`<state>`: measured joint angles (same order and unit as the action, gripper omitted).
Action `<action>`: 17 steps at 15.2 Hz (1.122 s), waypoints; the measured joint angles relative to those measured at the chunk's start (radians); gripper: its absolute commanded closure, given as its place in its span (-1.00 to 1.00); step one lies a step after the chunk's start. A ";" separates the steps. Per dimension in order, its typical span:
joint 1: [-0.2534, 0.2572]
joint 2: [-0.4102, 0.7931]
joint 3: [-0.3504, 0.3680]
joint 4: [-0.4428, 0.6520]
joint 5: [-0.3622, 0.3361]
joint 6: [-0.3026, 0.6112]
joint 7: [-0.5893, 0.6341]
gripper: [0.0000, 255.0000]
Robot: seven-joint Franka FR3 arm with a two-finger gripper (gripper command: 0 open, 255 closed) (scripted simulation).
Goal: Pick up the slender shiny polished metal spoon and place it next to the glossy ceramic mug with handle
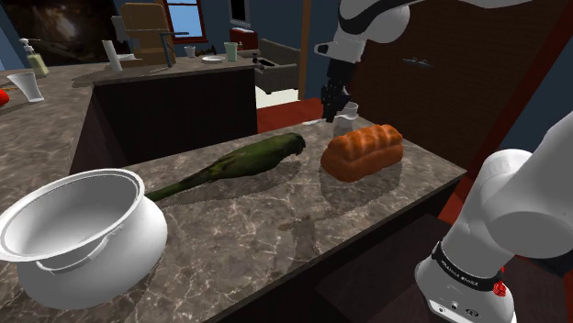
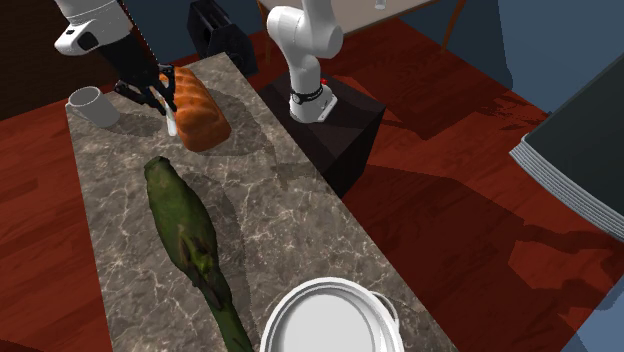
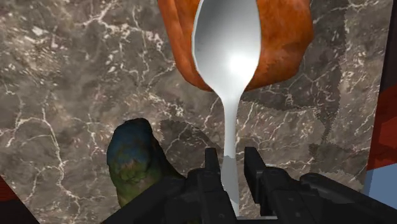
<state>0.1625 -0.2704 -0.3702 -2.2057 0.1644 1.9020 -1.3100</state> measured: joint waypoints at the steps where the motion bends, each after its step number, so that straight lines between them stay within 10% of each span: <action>1: -0.007 0.017 -0.017 0.019 0.000 -0.008 -0.025 1.00; 17: -0.131 0.359 -0.208 0.349 0.110 -0.113 -0.377 1.00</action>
<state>0.0317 0.0885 -0.5777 -1.8569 0.2743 1.7890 -1.6869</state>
